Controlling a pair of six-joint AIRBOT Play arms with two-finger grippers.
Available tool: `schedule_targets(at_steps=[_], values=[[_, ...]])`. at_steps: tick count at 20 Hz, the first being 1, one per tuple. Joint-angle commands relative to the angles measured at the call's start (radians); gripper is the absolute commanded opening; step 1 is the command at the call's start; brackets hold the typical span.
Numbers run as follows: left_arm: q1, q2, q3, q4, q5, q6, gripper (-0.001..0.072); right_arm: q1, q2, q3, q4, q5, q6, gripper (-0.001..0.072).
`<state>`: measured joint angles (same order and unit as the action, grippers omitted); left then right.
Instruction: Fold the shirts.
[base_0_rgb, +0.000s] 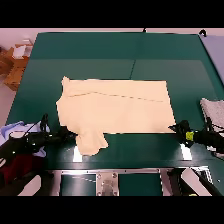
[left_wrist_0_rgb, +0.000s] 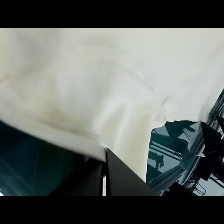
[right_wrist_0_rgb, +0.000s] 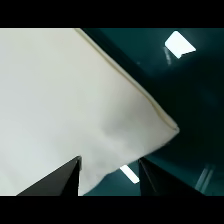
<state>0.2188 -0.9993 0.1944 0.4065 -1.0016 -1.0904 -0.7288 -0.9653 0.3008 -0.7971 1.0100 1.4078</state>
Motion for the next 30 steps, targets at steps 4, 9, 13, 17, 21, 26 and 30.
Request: schedule_targets(at_steps=[4, 9, 13, 17, 21, 26, 30], values=[[0.0, 0.001, 0.022, -0.023, -0.026, 0.045, 0.0028, 0.093, -0.08, 0.001, 0.128, -0.165, -0.084, 0.025], [0.0, 0.077, 0.14, 0.036, -0.157, -0.038, 0.0027, 0.062, -0.032, 0.056, -0.033, -0.037, -0.051, 0.0018], [0.0, 0.309, 0.222, 0.242, -0.274, -0.252, 0.0027, 0.023, 0.077, 0.129, -0.227, 0.124, 0.048, 0.0017], [0.0, 0.425, 0.317, 0.301, -0.426, -0.381, 0.0026, 0.023, 0.199, 0.223, -0.295, 0.282, 0.113, 0.0017], [0.0, 0.403, 0.464, 0.303, -0.401, -0.397, 0.0027, 0.056, 0.182, 0.336, -0.259, 0.304, 0.137, 0.0018], [0.0, 0.19, 0.616, 0.286, -0.317, -0.333, 0.0027, 0.195, -0.035, 0.463, -0.129, 0.166, 0.136, 0.0018], [0.0, -0.093, 0.757, 0.187, -0.218, -0.215, 0.0027, 0.312, -0.309, 0.68, -0.115, 0.085, 0.137, 0.0018]])
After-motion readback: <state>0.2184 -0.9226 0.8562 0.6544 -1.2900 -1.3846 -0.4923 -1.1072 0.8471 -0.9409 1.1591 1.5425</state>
